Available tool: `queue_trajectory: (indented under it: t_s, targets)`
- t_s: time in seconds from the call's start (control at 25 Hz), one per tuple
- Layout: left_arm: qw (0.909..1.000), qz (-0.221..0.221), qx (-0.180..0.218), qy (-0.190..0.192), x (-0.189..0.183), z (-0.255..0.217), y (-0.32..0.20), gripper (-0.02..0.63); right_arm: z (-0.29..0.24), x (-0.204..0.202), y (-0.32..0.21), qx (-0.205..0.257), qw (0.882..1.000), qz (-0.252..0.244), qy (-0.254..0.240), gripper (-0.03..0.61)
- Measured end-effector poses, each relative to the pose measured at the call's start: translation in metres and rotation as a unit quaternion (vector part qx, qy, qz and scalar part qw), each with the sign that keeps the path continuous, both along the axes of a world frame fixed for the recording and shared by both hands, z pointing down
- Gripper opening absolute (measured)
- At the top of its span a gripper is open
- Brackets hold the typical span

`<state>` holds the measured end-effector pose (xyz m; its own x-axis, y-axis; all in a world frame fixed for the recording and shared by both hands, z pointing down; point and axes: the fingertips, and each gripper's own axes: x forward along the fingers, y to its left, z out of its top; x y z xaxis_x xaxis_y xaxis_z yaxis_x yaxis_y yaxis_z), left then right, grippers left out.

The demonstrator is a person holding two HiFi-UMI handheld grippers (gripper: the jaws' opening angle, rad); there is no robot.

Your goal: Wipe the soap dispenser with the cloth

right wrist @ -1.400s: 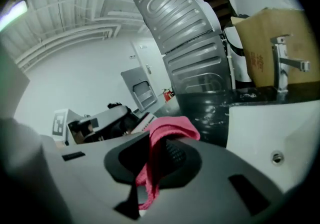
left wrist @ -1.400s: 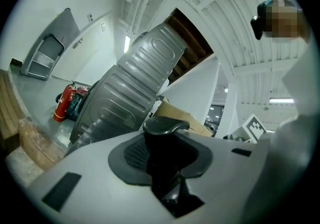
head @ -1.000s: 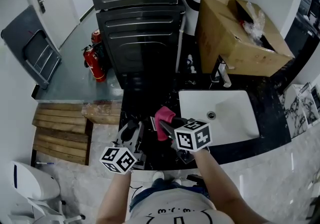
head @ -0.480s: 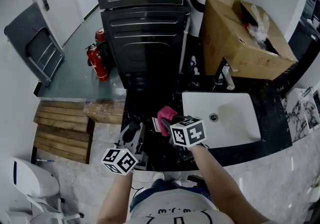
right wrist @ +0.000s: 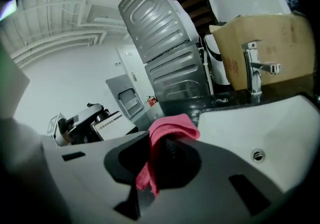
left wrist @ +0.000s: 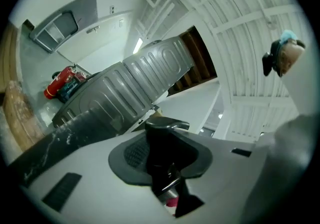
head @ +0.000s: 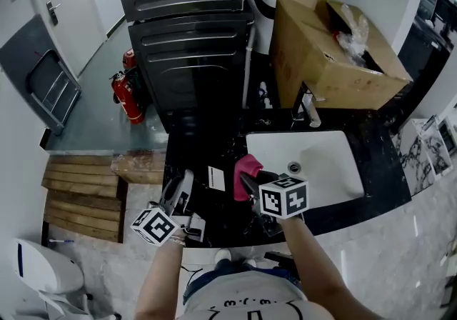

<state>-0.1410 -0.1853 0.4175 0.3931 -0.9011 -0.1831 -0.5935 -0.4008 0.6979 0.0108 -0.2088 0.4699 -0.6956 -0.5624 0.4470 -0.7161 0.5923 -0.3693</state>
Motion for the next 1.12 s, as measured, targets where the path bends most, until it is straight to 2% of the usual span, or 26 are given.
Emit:
queue_trajectory:
  t_s: [0.08,0.2,0.36,0.52,0.68,0.8,0.96,1.04,1.12]
  targets:
    - [0.9983,0.016,0.013,0.055,0.003,-0.017,-0.006,0.104,-0.017,0.007,0.002,0.021,1.0,-0.004,-0.022,0.048]
    - [0.9905,0.04,0.033,0.128,0.011,-0.043,-0.014,0.104,-0.053,0.008,0.004,0.066,0.995,-0.015,-0.078,0.048]
    - [0.9829,0.065,0.052,0.164,0.024,-0.064,-0.02,0.104,-0.097,0.005,0.004,0.127,0.982,-0.033,-0.138,0.048]
    - [0.9724,0.07,0.05,0.217,0.027,-0.07,-0.022,0.104,-0.106,0.007,0.006,0.141,0.978,-0.057,-0.144,0.048]
    - [0.9609,0.069,0.051,0.263,0.026,-0.074,-0.024,0.104,-0.088,-0.003,0.012,0.132,0.982,-0.077,-0.111,0.048]
    - [0.9596,0.069,0.054,0.267,0.025,-0.08,-0.024,0.106,-0.071,-0.012,0.015,0.121,0.986,-0.077,-0.088,0.048]
    - [0.9644,0.064,0.056,0.25,0.022,-0.08,-0.023,0.104,-0.069,-0.017,0.018,0.124,0.985,-0.082,-0.087,0.048]
    - [0.9681,0.058,0.054,0.238,0.021,-0.079,-0.024,0.104,-0.082,-0.016,0.021,0.139,0.981,-0.086,-0.103,0.048]
    - [0.9692,0.054,0.052,0.235,0.019,-0.077,-0.027,0.104,-0.103,-0.01,0.024,0.157,0.974,-0.085,-0.142,0.048]
